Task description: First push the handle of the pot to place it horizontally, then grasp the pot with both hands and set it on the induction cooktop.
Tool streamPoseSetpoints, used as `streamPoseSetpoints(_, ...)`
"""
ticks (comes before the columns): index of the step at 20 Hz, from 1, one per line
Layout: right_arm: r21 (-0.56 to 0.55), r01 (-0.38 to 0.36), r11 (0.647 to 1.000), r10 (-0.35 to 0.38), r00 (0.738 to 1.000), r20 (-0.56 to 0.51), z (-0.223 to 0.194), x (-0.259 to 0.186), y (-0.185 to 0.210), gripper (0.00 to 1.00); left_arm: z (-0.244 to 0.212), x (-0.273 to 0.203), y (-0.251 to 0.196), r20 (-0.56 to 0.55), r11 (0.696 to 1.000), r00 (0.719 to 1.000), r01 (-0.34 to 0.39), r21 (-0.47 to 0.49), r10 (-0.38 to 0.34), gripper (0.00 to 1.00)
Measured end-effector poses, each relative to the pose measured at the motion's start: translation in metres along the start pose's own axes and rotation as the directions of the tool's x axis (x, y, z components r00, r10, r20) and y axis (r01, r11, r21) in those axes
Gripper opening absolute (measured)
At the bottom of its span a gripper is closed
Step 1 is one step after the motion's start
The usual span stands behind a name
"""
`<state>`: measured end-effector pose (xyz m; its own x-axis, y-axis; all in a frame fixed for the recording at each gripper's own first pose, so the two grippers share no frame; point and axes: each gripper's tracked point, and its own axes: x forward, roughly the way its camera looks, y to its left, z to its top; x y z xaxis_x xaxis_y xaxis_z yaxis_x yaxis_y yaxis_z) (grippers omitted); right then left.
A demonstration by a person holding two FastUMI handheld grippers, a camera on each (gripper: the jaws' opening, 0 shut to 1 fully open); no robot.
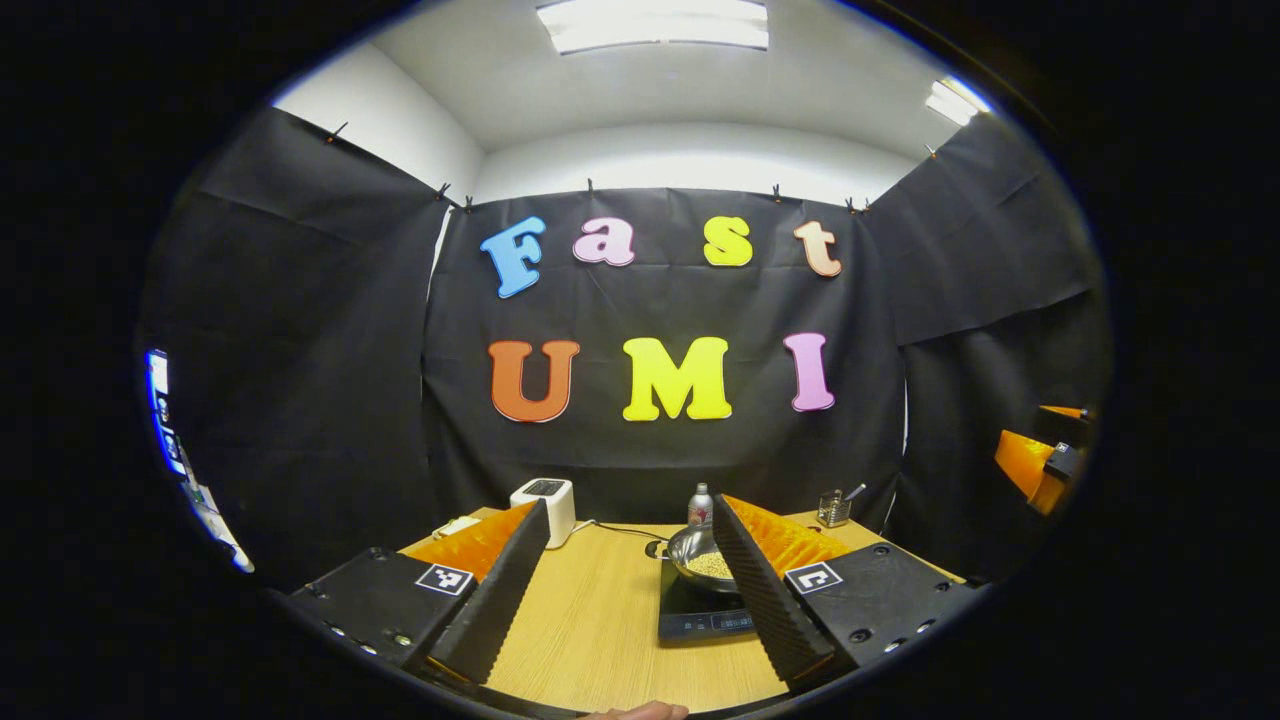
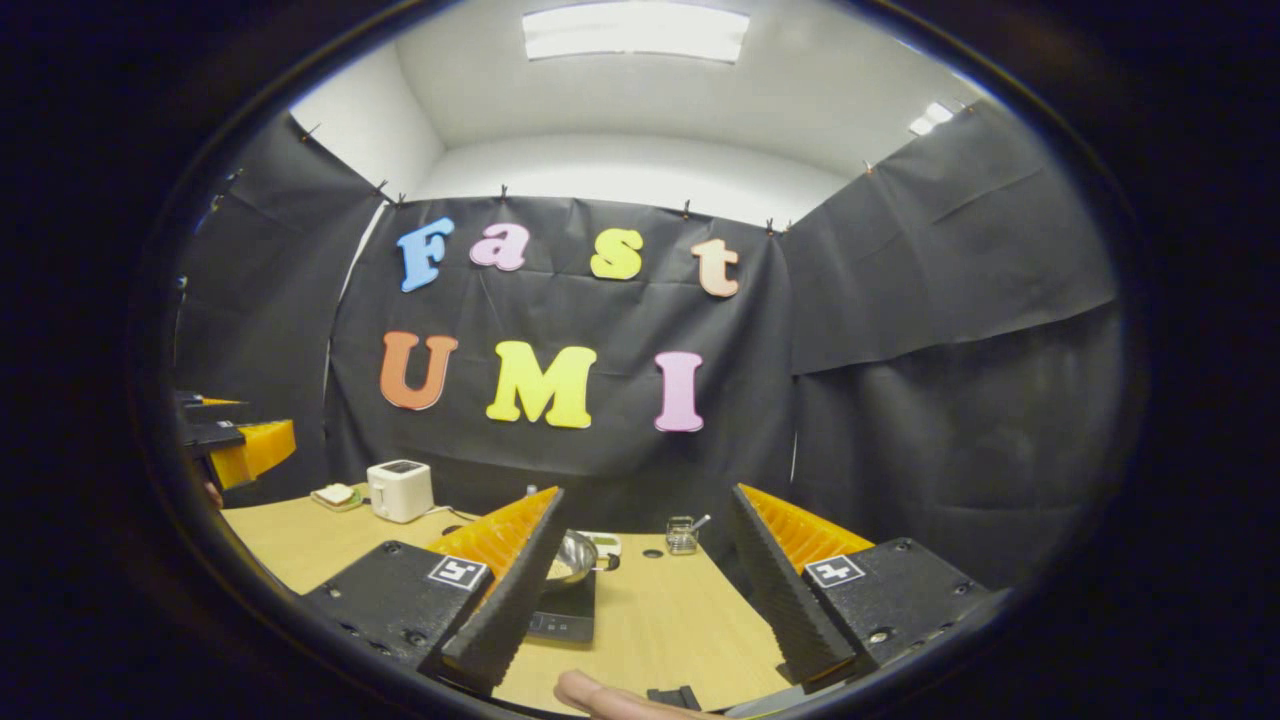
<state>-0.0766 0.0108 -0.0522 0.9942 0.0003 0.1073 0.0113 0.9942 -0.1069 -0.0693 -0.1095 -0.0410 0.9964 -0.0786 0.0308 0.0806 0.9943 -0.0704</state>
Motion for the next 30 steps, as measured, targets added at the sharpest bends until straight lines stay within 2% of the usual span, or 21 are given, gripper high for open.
streamPoseSetpoints(7,0.020,0.002,1.000,-0.002,0.999,-0.034,-0.013,0.007,-0.006,0.96,0.002,-0.002,-0.007,0.009,1.000,1.000,0.010,0.006,-0.010,0.97)
streamPoseSetpoints(8,0.023,0.004,1.000,-0.003,0.999,-0.036,-0.013,0.006,-0.007,1.00,0.000,-0.002,-0.008,0.005,1.000,1.000,0.013,0.008,-0.013,0.97)
streamPoseSetpoints(11,0.029,0.000,1.000,0.000,0.999,-0.033,-0.012,0.005,-0.008,1.00,0.000,-0.001,-0.010,0.000,1.000,1.000,0.015,0.018,-0.015,0.97)
streamPoseSetpoints(12,0.027,0.001,1.000,-0.001,1.000,-0.031,-0.012,0.004,-0.009,0.96,0.000,0.000,-0.009,0.000,1.000,1.000,0.011,0.021,-0.011,0.97)
streamPoseSetpoints(13,0.026,0.003,1.000,-0.002,1.000,-0.029,-0.012,0.004,-0.009,1.00,-0.002,0.000,-0.009,-0.004,1.000,1.000,0.009,0.023,-0.009,0.97)
streamPoseSetpoints(14,0.026,0.002,1.000,-0.002,1.000,-0.027,-0.012,0.003,-0.009,0.96,-0.004,0.001,-0.011,-0.007,1.000,1.000,0.012,0.023,-0.012,0.97)
streamPoseSetpoints(15,0.027,0.003,1.000,-0.002,1.000,-0.028,-0.013,0.004,-0.009,1.00,-0.003,0.001,-0.012,-0.010,1.000,1.000,0.016,0.023,-0.016,0.97)
streamPoseSetpoints(16,0.029,0.005,1.000,-0.004,0.999,-0.031,-0.014,0.003,-0.010,0.96,-0.004,0.000,-0.014,-0.012,0.999,1.000,0.018,0.026,-0.018,0.97)
streamPoseSetpoints(19,0.034,0.005,0.999,-0.003,0.999,-0.041,-0.018,0.006,-0.011,0.96,-0.004,0.001,-0.013,-0.013,0.999,1.000,0.011,0.040,-0.011,0.97)
streamPoseSetpoints(21,0.036,0.004,0.999,-0.003,0.999,-0.043,-0.019,0.006,-0.011,1.00,-0.004,0.001,-0.014,-0.011,0.999,1.000,0.009,0.040,-0.009,0.97)
streamPoseSetpoints(23,0.046,-0.009,0.999,0.011,0.999,-0.049,-0.020,0.005,-0.009,1.00,-0.005,0.001,-0.013,-0.012,0.999,1.000,0.009,0.036,-0.009,0.97)
streamPoseSetpoints(24,0.052,-0.024,0.998,0.027,0.998,-0.054,-0.021,0.003,-0.005,0.96,-0.004,0.001,-0.014,-0.012,0.999,1.000,0.010,0.033,-0.009,0.97)
streamPoseSetpoints(26,0.060,-0.039,0.997,0.043,0.997,-0.056,-0.023,0.002,-0.003,1.00,-0.004,0.000,-0.013,-0.010,0.999,1.000,0.006,0.034,-0.006,0.97)
streamPoseSetpoints(27,0.063,-0.040,0.997,0.043,0.998,-0.055,-0.023,0.003,-0.004,0.96,-0.004,0.001,-0.012,-0.009,0.999,1.000,0.003,0.035,-0.003,0.97)
streamPoseSetpoints(30,0.066,-0.035,0.997,0.038,0.998,-0.050,-0.022,0.004,-0.007,0.96,-0.010,-0.001,-0.022,-0.030,0.999,0.999,0.041,0.022,-0.040,0.97)
